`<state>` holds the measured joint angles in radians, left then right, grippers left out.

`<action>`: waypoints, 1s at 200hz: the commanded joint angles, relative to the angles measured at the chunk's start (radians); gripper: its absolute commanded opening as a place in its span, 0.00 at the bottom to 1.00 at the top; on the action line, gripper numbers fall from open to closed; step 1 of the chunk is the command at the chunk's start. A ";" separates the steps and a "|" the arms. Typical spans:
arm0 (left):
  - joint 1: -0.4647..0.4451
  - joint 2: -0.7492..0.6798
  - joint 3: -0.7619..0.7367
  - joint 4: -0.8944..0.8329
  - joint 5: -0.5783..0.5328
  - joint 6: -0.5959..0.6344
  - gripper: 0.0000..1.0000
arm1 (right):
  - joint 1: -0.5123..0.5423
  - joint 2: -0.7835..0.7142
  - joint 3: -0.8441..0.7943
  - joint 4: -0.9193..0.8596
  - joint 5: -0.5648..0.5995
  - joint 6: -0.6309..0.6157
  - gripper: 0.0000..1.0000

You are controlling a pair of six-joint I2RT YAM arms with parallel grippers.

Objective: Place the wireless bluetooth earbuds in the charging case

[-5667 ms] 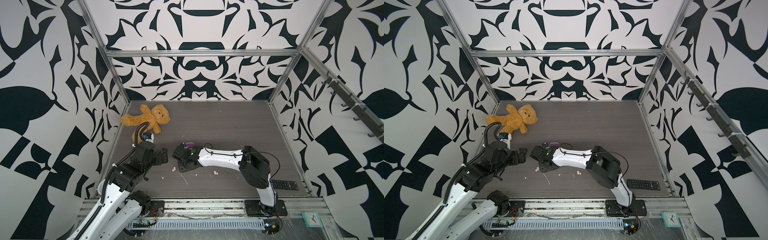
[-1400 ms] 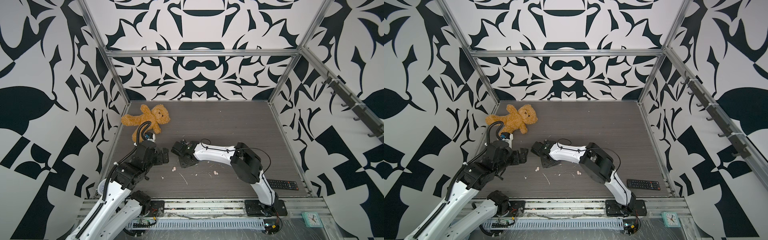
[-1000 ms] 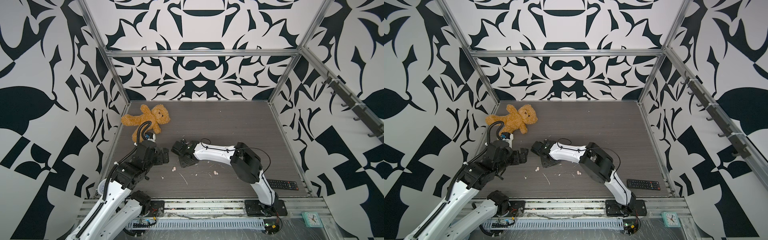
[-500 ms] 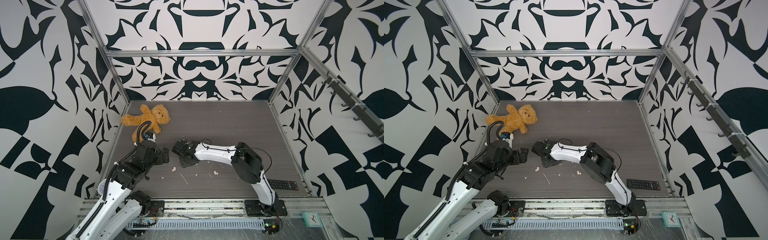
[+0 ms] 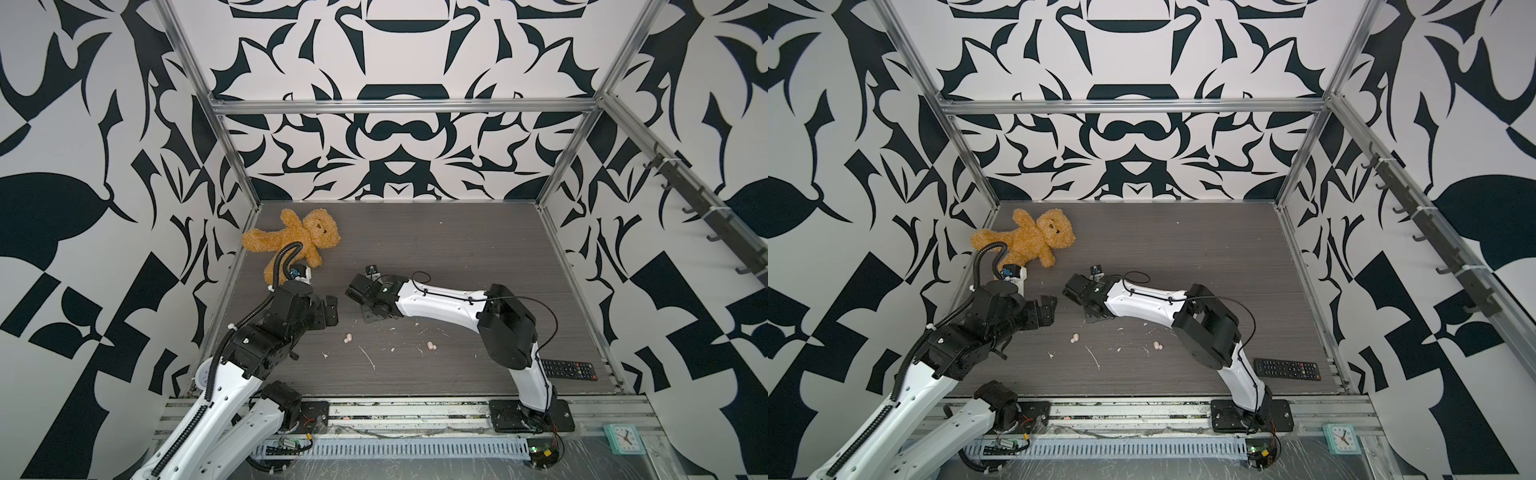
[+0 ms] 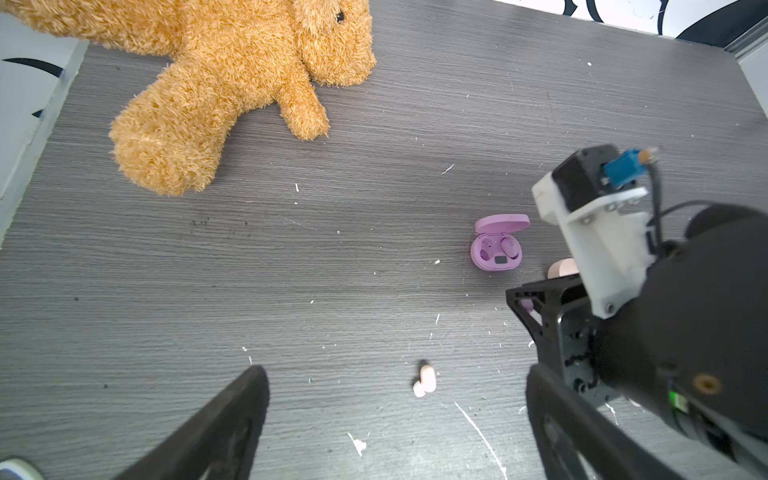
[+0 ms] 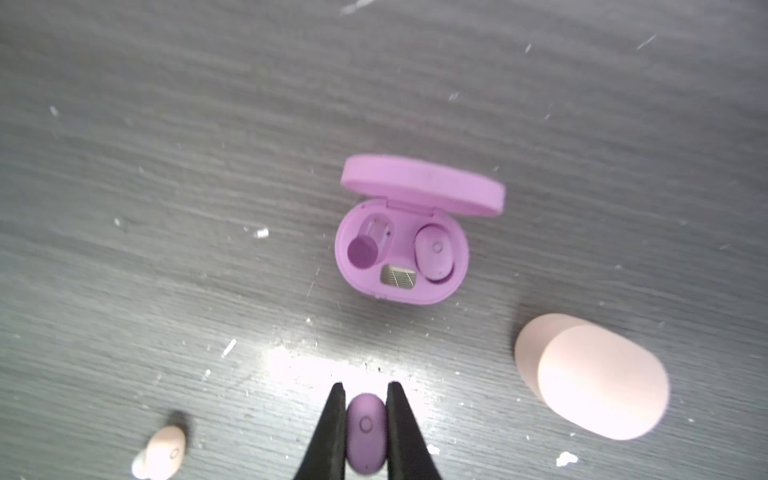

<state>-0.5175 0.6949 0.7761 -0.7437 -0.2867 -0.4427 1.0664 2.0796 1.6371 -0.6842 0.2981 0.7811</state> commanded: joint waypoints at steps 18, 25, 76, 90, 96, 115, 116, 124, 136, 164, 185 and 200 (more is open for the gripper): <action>-0.002 -0.008 -0.023 0.003 0.019 0.006 0.99 | -0.008 -0.050 0.046 0.046 0.092 0.010 0.00; -0.001 -0.009 -0.023 0.005 0.021 0.007 0.99 | -0.010 -0.049 0.048 0.054 0.097 0.011 0.00; -0.002 -0.018 -0.040 0.023 0.056 0.012 0.99 | -0.035 -0.019 0.057 0.104 0.096 0.026 0.00; -0.003 -0.015 -0.044 0.029 0.083 0.018 0.99 | -0.041 -0.006 0.065 0.109 0.087 0.029 0.00; -0.004 -0.015 -0.047 0.033 0.100 0.022 0.99 | -0.042 -0.002 0.066 0.112 0.085 0.032 0.00; -0.003 -0.013 -0.055 0.047 0.142 0.033 0.99 | -0.045 0.008 0.066 0.127 0.080 0.045 0.00; -0.003 -0.014 -0.055 0.048 0.144 0.034 0.99 | -0.046 0.008 0.066 0.127 0.081 0.046 0.00; -0.004 -0.011 -0.058 0.051 0.159 0.039 0.99 | -0.049 0.011 0.064 0.133 0.078 0.053 0.00; -0.004 -0.008 -0.057 0.056 0.184 0.047 0.99 | -0.053 0.014 0.056 0.141 0.077 0.065 0.00; -0.014 0.004 -0.064 0.070 0.254 0.066 0.99 | -0.062 0.014 0.031 0.170 0.072 0.094 0.00; -0.017 0.012 -0.064 0.073 0.277 0.073 0.99 | -0.066 0.016 0.021 0.190 0.069 0.108 0.00; -0.019 0.008 -0.064 0.075 0.276 0.073 0.99 | -0.066 0.016 0.017 0.197 0.072 0.117 0.00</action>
<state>-0.5316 0.7074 0.7185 -0.6811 -0.0525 -0.3847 1.0027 2.0956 1.6600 -0.5175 0.3592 0.8635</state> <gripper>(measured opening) 0.991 0.170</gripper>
